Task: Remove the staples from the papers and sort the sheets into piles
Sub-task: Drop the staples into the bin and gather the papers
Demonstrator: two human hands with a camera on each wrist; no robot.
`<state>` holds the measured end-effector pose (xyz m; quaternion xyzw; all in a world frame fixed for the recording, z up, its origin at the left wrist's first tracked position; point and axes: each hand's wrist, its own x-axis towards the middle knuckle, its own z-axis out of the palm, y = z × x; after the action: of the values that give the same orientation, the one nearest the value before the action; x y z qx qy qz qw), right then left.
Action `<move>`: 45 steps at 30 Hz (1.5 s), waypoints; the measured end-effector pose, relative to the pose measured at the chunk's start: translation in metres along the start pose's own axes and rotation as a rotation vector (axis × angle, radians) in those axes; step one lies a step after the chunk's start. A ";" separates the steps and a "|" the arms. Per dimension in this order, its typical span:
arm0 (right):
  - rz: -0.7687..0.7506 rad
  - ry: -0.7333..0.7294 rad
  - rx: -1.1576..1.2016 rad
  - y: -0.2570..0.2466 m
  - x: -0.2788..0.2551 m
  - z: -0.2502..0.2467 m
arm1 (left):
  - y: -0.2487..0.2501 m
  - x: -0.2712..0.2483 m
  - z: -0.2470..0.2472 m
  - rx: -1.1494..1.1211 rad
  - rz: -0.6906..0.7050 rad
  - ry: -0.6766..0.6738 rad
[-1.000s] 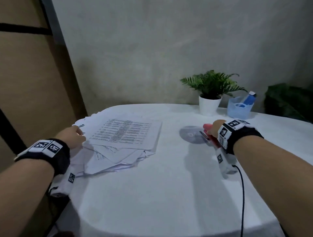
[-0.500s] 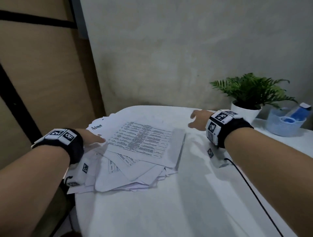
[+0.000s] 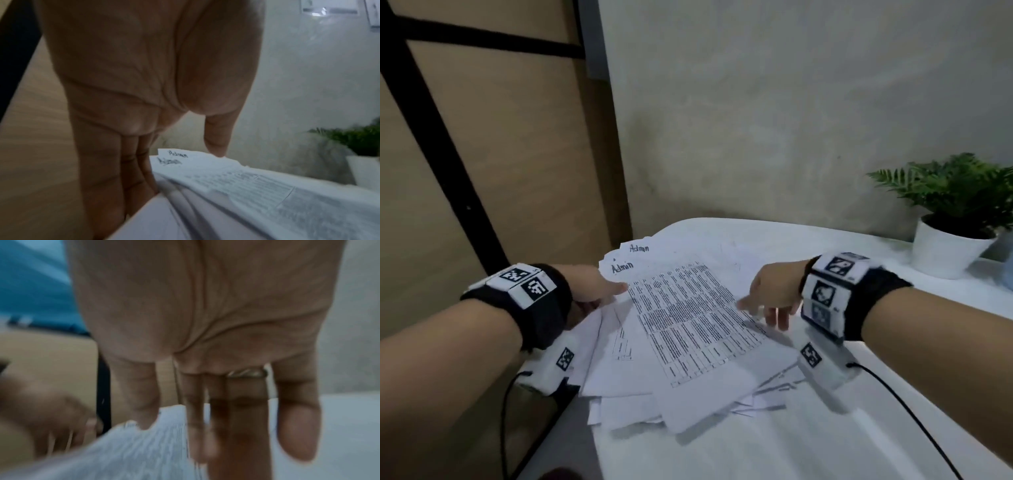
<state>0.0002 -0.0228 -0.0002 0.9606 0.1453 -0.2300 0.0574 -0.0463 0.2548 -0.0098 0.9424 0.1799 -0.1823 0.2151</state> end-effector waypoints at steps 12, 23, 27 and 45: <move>0.098 0.026 -0.163 -0.030 0.006 0.007 | -0.004 0.014 -0.006 -0.324 -0.010 -0.181; 0.079 0.013 0.077 -0.030 -0.002 0.001 | -0.002 0.015 -0.004 -0.349 -0.053 -0.194; 0.107 0.044 0.205 -0.030 -0.002 -0.002 | -0.008 0.021 -0.004 -0.342 -0.053 -0.215; -0.132 0.526 1.150 0.003 -0.038 -0.018 | 0.013 -0.046 -0.027 -0.874 0.471 0.107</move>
<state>-0.0237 -0.0316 0.0329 0.8512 0.0665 -0.0308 -0.5197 -0.0737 0.2448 0.0368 0.7873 0.0325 0.0122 0.6156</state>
